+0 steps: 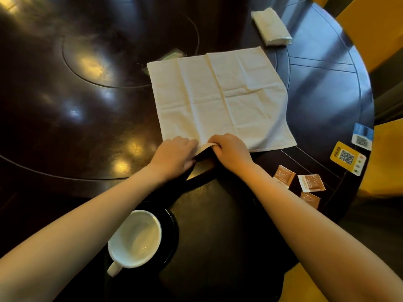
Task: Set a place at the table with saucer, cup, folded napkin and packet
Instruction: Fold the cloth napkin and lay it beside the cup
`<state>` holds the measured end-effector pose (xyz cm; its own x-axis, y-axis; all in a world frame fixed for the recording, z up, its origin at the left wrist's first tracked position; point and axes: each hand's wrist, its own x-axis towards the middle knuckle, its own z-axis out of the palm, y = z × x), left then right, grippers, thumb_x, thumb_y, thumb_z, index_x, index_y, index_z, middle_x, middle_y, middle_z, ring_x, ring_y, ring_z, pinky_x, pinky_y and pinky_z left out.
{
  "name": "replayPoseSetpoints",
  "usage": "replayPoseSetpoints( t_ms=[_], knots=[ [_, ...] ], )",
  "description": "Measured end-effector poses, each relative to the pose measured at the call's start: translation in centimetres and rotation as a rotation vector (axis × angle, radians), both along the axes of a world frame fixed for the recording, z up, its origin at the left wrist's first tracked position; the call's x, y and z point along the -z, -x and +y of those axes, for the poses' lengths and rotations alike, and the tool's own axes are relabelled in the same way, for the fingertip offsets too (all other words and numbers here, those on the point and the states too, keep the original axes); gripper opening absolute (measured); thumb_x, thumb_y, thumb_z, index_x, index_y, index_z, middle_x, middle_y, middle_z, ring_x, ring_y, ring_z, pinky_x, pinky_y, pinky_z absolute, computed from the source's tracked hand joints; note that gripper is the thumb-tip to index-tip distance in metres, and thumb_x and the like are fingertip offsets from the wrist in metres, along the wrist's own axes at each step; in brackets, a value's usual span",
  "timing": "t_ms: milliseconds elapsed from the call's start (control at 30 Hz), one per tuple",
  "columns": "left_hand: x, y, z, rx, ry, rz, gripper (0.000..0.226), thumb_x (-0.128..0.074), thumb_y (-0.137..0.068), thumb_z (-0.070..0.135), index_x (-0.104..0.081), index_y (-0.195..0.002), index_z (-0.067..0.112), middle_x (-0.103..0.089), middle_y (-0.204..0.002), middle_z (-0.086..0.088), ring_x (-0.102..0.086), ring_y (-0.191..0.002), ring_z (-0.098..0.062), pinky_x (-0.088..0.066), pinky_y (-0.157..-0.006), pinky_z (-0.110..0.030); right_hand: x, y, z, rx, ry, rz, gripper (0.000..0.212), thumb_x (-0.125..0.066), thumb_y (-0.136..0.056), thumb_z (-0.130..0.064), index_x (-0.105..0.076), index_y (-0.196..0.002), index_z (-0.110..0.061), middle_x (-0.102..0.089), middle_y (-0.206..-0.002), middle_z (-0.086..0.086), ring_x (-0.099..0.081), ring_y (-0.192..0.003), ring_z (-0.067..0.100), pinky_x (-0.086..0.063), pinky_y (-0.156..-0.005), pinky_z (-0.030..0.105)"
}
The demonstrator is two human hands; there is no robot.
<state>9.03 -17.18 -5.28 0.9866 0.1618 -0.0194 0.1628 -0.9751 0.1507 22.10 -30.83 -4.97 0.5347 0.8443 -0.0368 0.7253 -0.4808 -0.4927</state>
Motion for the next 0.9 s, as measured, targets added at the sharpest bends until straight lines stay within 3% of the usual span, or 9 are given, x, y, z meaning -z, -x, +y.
replayPoseSetpoints(
  t_ms=[67, 133, 367, 533, 733, 833, 900],
  knots=[
    [-0.2, 0.1, -0.2, -0.067, 0.012, -0.059, 0.026, -0.049, -0.085, 0.017, -0.056, -0.11, 0.013, -0.064, -0.096, -0.008, -0.058, -0.089, -0.03, -0.039, -0.063, -0.034, -0.1, 0.4, -0.2, -0.024, 0.011, 0.005, 0.027, -0.041, -0.094, -0.017, -0.064, -0.108, -0.018, -0.069, -0.103, 0.004, -0.057, -0.097, 0.024, -0.048, -0.077, 0.038],
    [-0.5, 0.6, -0.1, -0.108, 0.044, -0.064, 0.025, -0.045, -0.086, 0.012, -0.059, -0.107, 0.014, -0.066, -0.094, -0.006, -0.061, -0.087, -0.028, -0.036, -0.059, -0.03, 0.0, 0.6, -0.9, -0.027, 0.026, -0.014, 0.026, -0.042, -0.094, -0.017, -0.064, -0.108, -0.018, -0.068, -0.104, 0.003, -0.056, -0.099, 0.023, -0.047, -0.078, 0.037],
    [-2.1, 3.1, 1.4, -0.146, 0.096, 0.158, 0.022, -0.042, -0.086, 0.011, -0.059, -0.098, 0.018, -0.068, -0.099, -0.003, -0.061, -0.091, -0.029, -0.042, -0.067, -0.033, 0.8, -0.7, -4.5, 0.048, 0.057, -0.13, 0.025, -0.042, -0.093, -0.009, -0.063, -0.107, -0.013, -0.067, -0.102, 0.005, -0.053, -0.097, 0.023, -0.042, -0.075, 0.031],
    [-3.2, 3.9, 2.5, -0.206, 0.142, 0.275, 0.026, -0.044, -0.088, 0.008, -0.061, -0.103, 0.018, -0.067, -0.104, -0.006, -0.059, -0.095, -0.029, -0.05, -0.076, -0.037, 0.4, -2.1, -6.2, 0.158, 0.135, -0.24, 0.02, -0.043, -0.09, -0.007, -0.063, -0.092, -0.009, -0.065, -0.09, 0.01, -0.055, -0.088, 0.027, -0.041, -0.067, 0.033],
    [-4.5, 4.7, 3.3, -0.115, 0.172, 0.489, 0.016, -0.047, -0.088, 0.014, -0.06, -0.089, 0.022, -0.066, -0.098, -0.001, -0.052, -0.082, -0.016, -0.045, -0.073, -0.031, -0.2, -2.2, -6.2, 0.236, 0.206, -0.333, 0.022, -0.041, -0.09, -0.012, -0.062, -0.082, -0.008, -0.064, -0.081, 0.01, -0.052, -0.072, 0.026, -0.036, -0.061, 0.032],
    [-5.1, 5.3, 3.5, -0.121, 0.153, 0.488, 0.017, -0.048, -0.089, 0.016, -0.064, -0.094, 0.021, -0.066, -0.095, 0.001, -0.055, -0.083, -0.016, -0.042, -0.069, -0.028, -0.5, -1.6, -5.7, 0.233, 0.247, -0.371, 0.02, -0.041, -0.089, -0.013, -0.059, -0.08, -0.008, -0.063, -0.079, 0.008, -0.046, -0.068, 0.023, -0.034, -0.062, 0.032],
    [-5.6, 5.8, 4.1, -0.153, 0.152, 0.487, 0.018, -0.05, -0.089, 0.018, -0.065, -0.096, 0.022, -0.067, -0.096, 0.002, -0.059, -0.089, -0.018, -0.046, -0.074, -0.031, -0.7, -1.5, -5.5, 0.222, 0.272, -0.397, 0.017, -0.044, -0.088, -0.012, -0.058, -0.08, -0.009, -0.062, -0.078, 0.007, -0.046, -0.068, 0.023, -0.032, -0.063, 0.032]
  ],
)
